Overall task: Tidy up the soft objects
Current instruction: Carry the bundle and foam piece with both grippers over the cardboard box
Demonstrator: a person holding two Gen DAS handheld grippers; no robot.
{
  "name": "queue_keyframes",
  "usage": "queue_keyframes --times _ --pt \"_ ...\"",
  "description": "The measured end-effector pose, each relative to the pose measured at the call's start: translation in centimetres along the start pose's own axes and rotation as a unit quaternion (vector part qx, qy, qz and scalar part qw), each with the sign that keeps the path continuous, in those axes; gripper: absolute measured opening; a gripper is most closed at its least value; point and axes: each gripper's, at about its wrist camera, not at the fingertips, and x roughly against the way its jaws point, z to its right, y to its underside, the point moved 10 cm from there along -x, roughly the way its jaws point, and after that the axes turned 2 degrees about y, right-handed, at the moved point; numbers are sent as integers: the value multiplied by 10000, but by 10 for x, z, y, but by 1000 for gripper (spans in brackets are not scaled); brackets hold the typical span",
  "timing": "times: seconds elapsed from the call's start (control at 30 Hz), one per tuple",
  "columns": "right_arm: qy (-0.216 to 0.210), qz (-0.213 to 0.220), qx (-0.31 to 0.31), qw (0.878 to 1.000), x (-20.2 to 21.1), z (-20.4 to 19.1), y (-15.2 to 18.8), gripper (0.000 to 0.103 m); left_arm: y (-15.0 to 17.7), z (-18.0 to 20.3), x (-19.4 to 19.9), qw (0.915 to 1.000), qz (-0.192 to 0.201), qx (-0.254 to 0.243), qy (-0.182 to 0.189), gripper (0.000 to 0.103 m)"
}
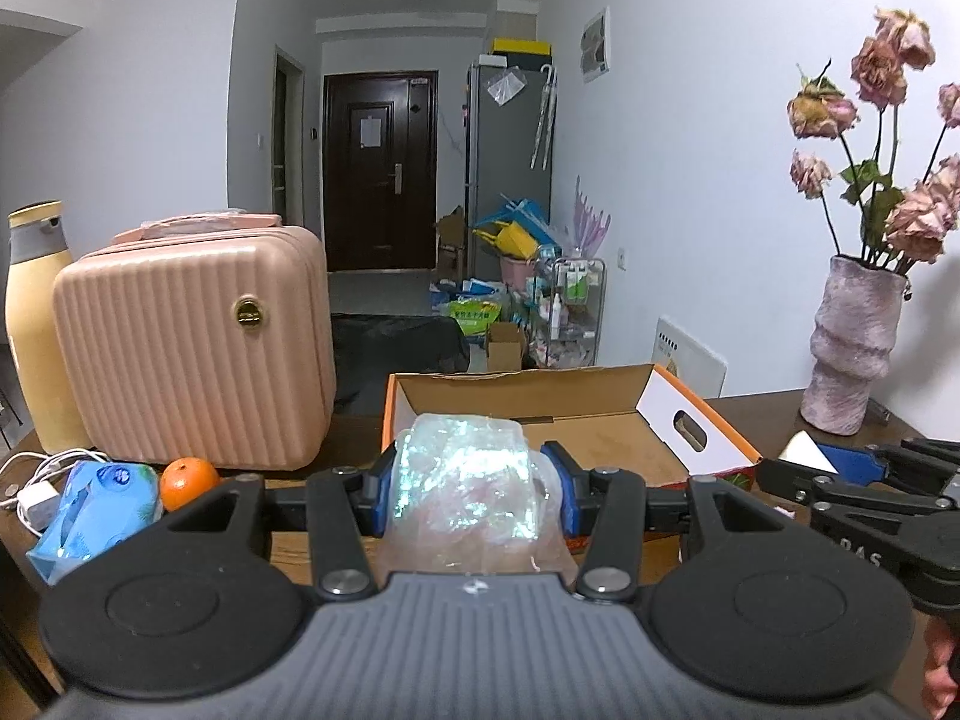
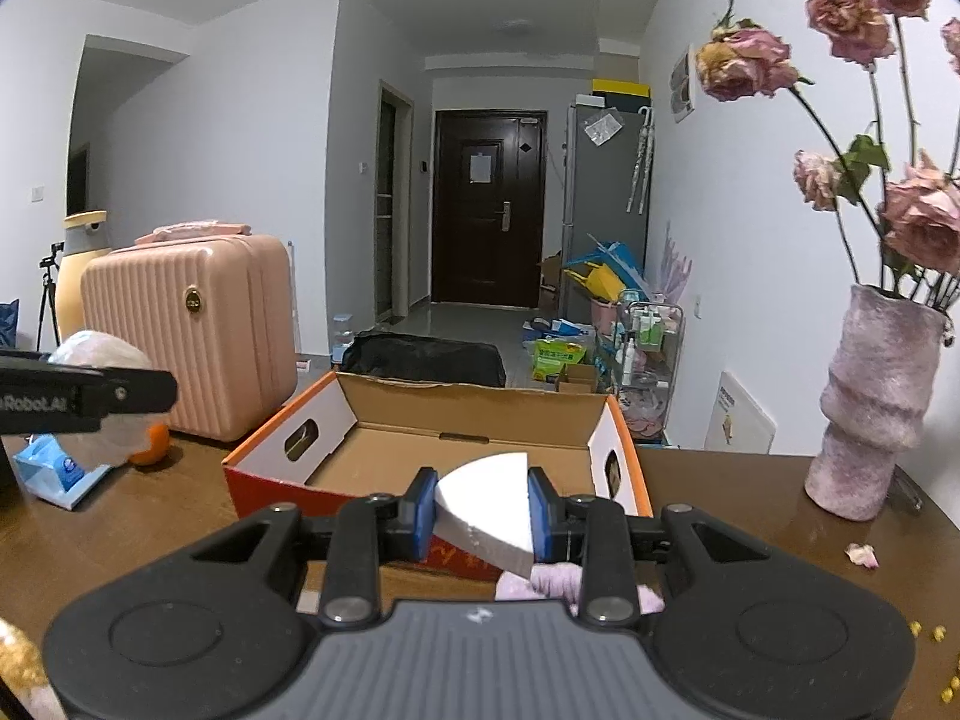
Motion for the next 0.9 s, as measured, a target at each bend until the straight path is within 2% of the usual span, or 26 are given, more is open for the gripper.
queue_keyframes --times 0.43,0.77,0.9 --pt "-152 -65 -23 9999 -55 19 -30 30 -25 27 -61 9985 -282 -130 -460 45" --pt "-184 -326 -166 9992 -101 39 -30 30 -36 36 -101 9934 -504 -354 -964 45" --pt "-173 -422 -245 9987 -119 45 -28 30 -36 40 -119 9925 -576 -319 -1029 45"
